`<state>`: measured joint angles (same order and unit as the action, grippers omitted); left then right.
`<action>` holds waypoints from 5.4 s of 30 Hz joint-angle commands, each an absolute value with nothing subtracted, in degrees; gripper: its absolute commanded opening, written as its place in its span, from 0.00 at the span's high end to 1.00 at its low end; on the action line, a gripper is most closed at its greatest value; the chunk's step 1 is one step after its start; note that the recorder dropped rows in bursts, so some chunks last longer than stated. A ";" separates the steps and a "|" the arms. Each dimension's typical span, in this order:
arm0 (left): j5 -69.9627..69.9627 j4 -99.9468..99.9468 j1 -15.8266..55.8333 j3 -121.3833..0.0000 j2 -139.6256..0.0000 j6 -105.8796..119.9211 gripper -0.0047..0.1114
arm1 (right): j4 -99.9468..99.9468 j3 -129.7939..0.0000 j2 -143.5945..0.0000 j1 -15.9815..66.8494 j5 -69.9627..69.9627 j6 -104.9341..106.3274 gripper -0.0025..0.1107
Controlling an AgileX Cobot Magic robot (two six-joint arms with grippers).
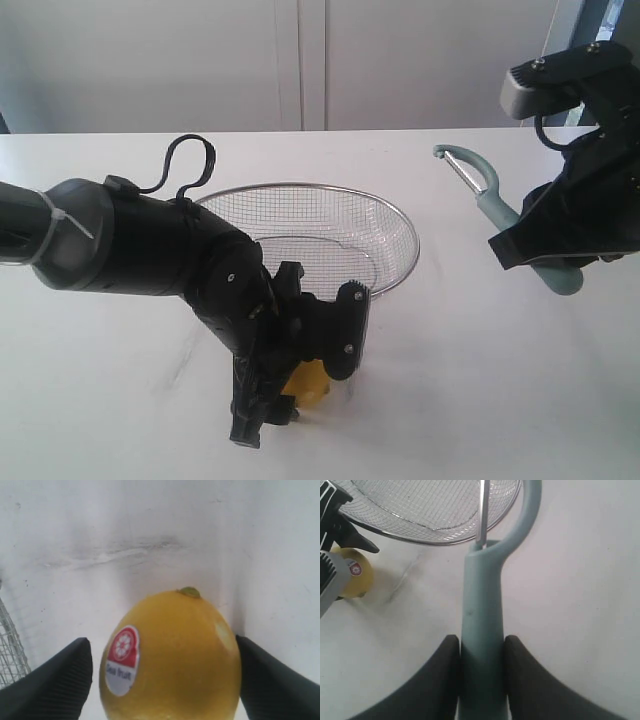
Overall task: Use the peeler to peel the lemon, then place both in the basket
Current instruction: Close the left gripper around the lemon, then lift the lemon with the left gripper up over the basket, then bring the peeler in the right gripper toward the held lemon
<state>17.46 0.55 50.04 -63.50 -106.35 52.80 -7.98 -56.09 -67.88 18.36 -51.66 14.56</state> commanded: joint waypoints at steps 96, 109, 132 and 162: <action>37.37 82.62 22.90 -57.78 -80.11 95.76 0.96 | -13.24 -55.87 -67.57 17.97 -40.51 14.68 0.98; 46.93 82.28 13.40 -57.69 -80.38 102.71 0.96 | -13.24 -55.87 -68.08 17.97 -40.69 13.59 0.98; 38.97 77.31 22.80 -57.69 -76.71 121.37 0.96 | -52.10 -55.98 -76.43 17.97 -49.08 37.42 0.98; 23.54 77.28 28.83 -57.69 -76.71 110.36 0.96 | -57.40 -55.88 -71.38 20.71 -41.04 42.11 0.98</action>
